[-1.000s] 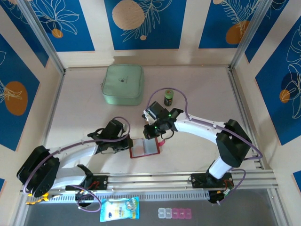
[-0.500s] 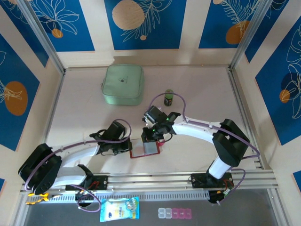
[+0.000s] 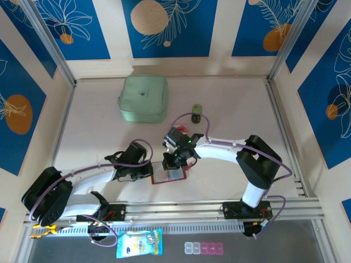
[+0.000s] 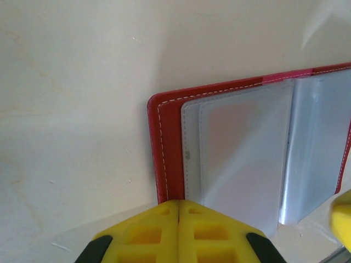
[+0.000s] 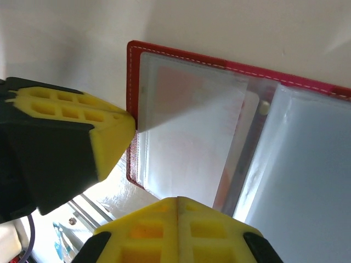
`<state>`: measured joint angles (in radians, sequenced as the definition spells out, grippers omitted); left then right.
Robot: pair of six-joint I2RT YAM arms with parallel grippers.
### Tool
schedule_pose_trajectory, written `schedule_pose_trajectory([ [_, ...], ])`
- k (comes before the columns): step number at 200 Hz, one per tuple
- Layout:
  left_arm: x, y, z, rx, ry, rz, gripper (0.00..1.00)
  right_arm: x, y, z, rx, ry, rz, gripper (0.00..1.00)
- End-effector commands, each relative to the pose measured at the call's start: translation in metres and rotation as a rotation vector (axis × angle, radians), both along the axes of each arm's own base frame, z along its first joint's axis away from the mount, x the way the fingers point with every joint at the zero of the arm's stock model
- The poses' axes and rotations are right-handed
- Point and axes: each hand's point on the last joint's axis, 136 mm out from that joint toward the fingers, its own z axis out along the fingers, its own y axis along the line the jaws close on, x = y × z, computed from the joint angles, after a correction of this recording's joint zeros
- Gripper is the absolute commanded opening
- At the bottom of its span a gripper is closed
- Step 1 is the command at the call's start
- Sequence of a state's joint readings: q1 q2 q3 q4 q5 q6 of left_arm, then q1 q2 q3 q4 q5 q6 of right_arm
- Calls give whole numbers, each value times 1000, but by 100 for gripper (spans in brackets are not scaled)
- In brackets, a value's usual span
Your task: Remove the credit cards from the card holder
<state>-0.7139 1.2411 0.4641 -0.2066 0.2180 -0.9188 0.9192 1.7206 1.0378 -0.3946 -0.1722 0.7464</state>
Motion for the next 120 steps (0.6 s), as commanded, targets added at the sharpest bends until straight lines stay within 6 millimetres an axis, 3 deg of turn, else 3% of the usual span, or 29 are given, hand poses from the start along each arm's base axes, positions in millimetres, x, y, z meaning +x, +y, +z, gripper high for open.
schedule_pose_trajectory([
  [1,-3,7,-7,42,12,10,0,-2,12,3,28,38,-12,9],
  [40,-3,6,-10,45,17,6,0,-3,21,-5,34,79,-19,20],
  [120,-3,6,-11,51,19,-2,0,-1,28,-16,22,104,-36,20],
])
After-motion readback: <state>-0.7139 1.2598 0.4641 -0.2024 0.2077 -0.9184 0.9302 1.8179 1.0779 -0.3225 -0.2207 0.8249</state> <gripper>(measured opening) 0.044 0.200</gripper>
